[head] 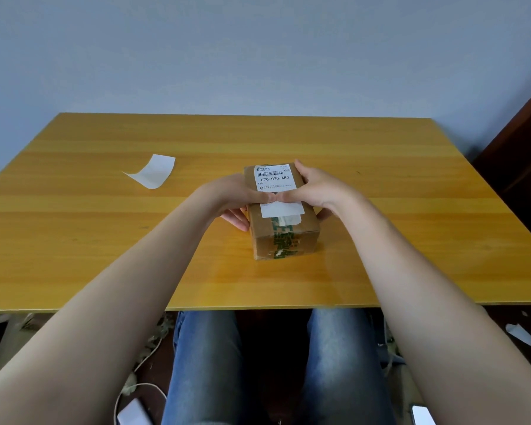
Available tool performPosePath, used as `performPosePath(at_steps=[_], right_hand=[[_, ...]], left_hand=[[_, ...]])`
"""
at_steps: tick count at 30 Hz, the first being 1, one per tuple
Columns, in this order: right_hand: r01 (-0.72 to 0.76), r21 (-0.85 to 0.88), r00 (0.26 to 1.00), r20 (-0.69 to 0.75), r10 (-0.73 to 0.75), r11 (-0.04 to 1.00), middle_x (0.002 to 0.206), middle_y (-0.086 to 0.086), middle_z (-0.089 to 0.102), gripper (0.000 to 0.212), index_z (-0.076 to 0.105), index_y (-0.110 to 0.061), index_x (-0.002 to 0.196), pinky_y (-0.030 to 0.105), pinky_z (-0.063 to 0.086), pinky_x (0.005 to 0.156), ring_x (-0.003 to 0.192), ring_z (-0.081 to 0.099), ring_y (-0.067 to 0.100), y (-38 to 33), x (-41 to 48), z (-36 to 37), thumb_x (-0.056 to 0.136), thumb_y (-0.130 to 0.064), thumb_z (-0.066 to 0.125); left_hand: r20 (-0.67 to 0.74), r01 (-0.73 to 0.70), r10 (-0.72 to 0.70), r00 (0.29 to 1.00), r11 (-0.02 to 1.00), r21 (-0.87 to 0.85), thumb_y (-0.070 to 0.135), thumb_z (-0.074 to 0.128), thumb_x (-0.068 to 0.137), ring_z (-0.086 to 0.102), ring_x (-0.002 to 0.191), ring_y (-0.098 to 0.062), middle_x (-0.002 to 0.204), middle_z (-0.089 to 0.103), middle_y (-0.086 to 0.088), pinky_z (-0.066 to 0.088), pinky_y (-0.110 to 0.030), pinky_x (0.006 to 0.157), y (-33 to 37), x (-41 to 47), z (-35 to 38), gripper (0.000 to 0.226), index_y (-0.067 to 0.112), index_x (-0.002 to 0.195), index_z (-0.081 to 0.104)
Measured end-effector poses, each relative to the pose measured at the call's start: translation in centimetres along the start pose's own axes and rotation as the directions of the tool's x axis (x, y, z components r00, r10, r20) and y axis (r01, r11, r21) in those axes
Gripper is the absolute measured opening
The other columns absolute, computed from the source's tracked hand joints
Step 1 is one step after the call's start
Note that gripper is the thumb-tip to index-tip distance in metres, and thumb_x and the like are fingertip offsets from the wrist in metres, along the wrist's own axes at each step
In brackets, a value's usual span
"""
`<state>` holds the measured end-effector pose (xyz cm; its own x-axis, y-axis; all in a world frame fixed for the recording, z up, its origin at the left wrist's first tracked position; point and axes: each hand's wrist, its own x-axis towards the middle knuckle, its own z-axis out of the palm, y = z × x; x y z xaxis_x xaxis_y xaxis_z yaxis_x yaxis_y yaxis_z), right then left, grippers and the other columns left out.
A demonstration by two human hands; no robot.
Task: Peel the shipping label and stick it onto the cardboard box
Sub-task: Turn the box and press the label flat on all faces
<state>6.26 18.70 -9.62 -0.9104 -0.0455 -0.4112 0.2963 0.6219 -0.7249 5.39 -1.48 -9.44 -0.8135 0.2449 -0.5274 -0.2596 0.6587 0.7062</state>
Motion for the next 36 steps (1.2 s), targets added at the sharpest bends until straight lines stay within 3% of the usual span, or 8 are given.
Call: performPosePath(at_steps=[3, 10, 18, 21, 26, 30, 33, 36], right_hand=[[-0.016, -0.022, 0.999, 0.046, 0.017, 1.000, 0.150, -0.006, 0.053, 0.126, 0.000, -0.046, 0.164, 0.054, 0.061, 0.084, 0.115, 0.064, 0.025, 0.1, -0.1, 0.0, 0.076, -0.043, 0.090], [-0.022, -0.062, 0.995, 0.101, 0.029, 0.998, 0.155, -0.004, 0.051, 0.136, -0.007, -0.047, 0.163, 0.048, 0.059, 0.088, 0.117, 0.063, 0.026, 0.5, -0.3, -0.2, 0.072, -0.037, 0.094], [-0.022, -0.116, 0.983, 0.179, 0.043, 0.993, 0.152, -0.005, 0.052, 0.147, -0.020, -0.044, 0.161, 0.043, 0.058, 0.079, 0.120, 0.060, 0.025, 0.5, -0.6, -0.3, 0.070, -0.036, 0.096], [-0.017, -0.113, 0.977, 0.211, 0.041, 0.993, 0.150, -0.004, 0.054, 0.151, -0.024, -0.042, 0.160, 0.048, 0.059, 0.089, 0.119, 0.062, 0.025, 0.7, -0.6, -0.4, 0.069, -0.036, 0.096], [0.005, -0.094, 0.979, 0.203, 0.014, 0.996, 0.154, -0.004, 0.052, 0.154, -0.020, -0.042, 0.161, 0.050, 0.056, 0.099, 0.126, 0.058, 0.025, 1.2, -0.2, -0.4, 0.063, -0.040, 0.099], [0.032, -0.100, 0.988, 0.152, -0.016, 0.995, 0.163, -0.007, 0.041, 0.162, -0.008, -0.042, 0.164, 0.051, 0.050, 0.107, 0.138, 0.051, 0.025, 0.9, -0.6, -0.5, 0.044, -0.048, 0.102], [0.020, -0.074, 0.996, 0.083, -0.014, 0.997, 0.148, -0.006, 0.052, 0.131, 0.018, -0.031, 0.162, 0.052, 0.058, 0.093, 0.123, 0.061, 0.025, 0.4, -1.1, -0.6, 0.060, -0.032, 0.101], [0.048, -0.041, 0.999, 0.012, -0.048, 0.998, 0.128, -0.004, 0.065, 0.077, 0.049, -0.027, 0.130, 0.044, 0.059, 0.086, 0.109, 0.066, 0.021, 0.3, -1.4, -0.6, 0.070, -0.025, 0.097]], left_hand=[[0.024, -0.011, 0.012, 1.000, 1.000, -0.015, 0.035, 0.077, 0.094, 0.080, 0.095, -0.031, 0.118, 0.076, -0.011, 0.065, -0.048, 0.089, -0.2, -0.2, -0.1, 0.026, 0.024, 0.116, 0.070], [0.081, -0.036, 0.035, 0.996, 0.999, 0.015, 0.030, 0.084, 0.089, 0.079, 0.100, -0.030, 0.117, 0.077, -0.008, 0.064, -0.046, 0.092, -0.3, -0.4, -0.1, 0.026, 0.024, 0.111, 0.071], [0.143, -0.029, 0.019, 0.990, 0.997, 0.065, 0.026, 0.088, 0.084, 0.079, 0.102, -0.028, 0.118, 0.078, -0.006, 0.065, -0.041, 0.091, -0.3, -0.3, -0.1, 0.050, 0.017, 0.129, 0.069], [0.153, -0.015, 0.006, 0.988, 0.998, 0.059, 0.023, 0.090, 0.081, 0.079, 0.102, -0.027, 0.118, 0.079, -0.007, 0.064, -0.041, 0.092, -0.3, -0.2, -0.2, 0.053, 0.015, 0.129, 0.069], [0.174, -0.039, 0.038, 0.984, 0.999, 0.002, 0.012, 0.087, 0.084, 0.076, 0.110, -0.019, 0.119, 0.079, 0.001, 0.062, -0.043, 0.097, -0.3, -0.7, 0.0, 0.047, 0.021, 0.127, 0.070], [0.141, -0.047, 0.056, 0.988, 0.996, -0.072, 0.011, 0.083, 0.089, 0.075, 0.108, -0.018, 0.119, 0.077, 0.001, 0.063, -0.047, 0.095, -0.2, -1.2, 0.6, 0.038, 0.023, 0.123, 0.070], [0.134, -0.052, 0.066, 0.989, 0.993, -0.105, 0.011, 0.081, 0.091, 0.075, 0.105, -0.018, 0.116, 0.077, 0.002, 0.065, -0.045, 0.088, 0.1, -1.5, 0.8, 0.031, 0.025, 0.116, 0.070], [0.059, -0.038, 0.047, 0.997, 0.988, -0.147, 0.014, 0.078, 0.094, 0.075, 0.097, -0.017, 0.117, 0.074, -0.001, 0.068, -0.039, 0.073, 0.2, -1.3, 1.2, 0.025, 0.025, 0.114, 0.069]])
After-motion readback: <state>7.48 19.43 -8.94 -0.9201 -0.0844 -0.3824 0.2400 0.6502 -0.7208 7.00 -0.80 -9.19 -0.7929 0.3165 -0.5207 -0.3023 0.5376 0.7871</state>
